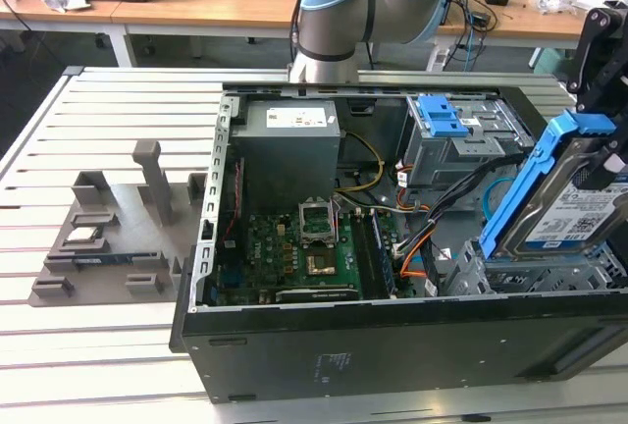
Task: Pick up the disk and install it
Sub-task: 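Insert the disk into the insertion slot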
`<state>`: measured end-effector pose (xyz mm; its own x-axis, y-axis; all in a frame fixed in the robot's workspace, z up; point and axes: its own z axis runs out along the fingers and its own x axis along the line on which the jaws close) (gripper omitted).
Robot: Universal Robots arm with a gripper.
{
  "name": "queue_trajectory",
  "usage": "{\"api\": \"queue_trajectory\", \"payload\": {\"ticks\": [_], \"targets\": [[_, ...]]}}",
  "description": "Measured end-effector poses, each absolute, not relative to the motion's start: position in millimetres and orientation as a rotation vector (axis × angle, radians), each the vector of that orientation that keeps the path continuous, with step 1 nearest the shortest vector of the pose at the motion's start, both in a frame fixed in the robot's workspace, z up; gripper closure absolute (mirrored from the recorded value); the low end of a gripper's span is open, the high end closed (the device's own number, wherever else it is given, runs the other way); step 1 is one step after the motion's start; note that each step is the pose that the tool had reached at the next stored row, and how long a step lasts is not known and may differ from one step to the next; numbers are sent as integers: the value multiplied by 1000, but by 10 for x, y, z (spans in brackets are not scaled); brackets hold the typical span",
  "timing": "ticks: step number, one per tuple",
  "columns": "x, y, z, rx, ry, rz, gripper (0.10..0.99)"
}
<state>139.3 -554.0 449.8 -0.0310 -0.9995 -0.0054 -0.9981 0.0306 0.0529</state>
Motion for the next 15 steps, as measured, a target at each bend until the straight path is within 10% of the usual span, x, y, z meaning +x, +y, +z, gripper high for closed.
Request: {"api": "queue_trajectory", "payload": {"ticks": [15], "targets": [[1388,-5486,4371,2172,-2227,-71,722]]}}
